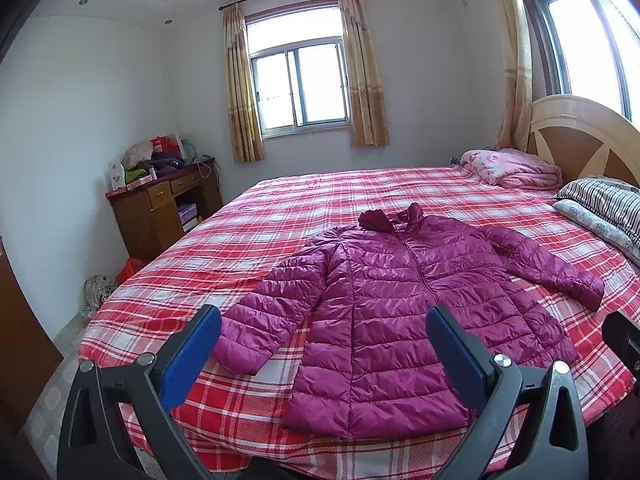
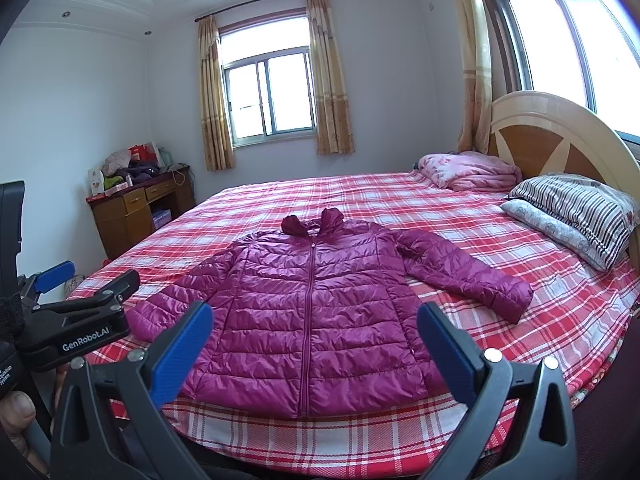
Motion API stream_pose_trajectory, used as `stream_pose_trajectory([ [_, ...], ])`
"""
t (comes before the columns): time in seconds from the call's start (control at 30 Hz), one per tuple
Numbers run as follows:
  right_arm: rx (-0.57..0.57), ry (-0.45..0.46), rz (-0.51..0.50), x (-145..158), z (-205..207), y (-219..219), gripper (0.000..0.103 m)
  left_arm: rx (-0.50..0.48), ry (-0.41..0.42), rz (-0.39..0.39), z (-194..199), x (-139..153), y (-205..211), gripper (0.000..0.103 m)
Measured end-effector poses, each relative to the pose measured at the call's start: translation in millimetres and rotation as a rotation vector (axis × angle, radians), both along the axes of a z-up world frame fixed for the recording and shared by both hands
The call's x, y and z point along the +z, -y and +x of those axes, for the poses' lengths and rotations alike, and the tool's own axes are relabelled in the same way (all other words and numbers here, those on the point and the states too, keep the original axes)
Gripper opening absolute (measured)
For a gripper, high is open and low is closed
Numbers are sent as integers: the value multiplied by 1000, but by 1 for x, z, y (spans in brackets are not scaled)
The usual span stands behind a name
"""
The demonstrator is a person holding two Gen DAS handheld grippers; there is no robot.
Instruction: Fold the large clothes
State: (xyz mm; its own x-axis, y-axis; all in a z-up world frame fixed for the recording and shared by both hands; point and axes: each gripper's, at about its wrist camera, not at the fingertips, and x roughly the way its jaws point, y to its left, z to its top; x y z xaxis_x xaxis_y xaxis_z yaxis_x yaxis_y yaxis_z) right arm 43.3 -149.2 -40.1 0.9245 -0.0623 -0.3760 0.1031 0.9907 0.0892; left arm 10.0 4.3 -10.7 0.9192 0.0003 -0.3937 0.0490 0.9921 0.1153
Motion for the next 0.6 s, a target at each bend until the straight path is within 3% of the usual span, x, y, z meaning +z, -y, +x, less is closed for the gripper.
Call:
stream_pose_trajectory([
  [0.4,11,-51,14,-17,13,6,103,-12,-49,4,17,-14,2,102],
  [0.6,-44,-112,34,-39,35,34,103,-17,-89,2,45,-34,0,102],
])
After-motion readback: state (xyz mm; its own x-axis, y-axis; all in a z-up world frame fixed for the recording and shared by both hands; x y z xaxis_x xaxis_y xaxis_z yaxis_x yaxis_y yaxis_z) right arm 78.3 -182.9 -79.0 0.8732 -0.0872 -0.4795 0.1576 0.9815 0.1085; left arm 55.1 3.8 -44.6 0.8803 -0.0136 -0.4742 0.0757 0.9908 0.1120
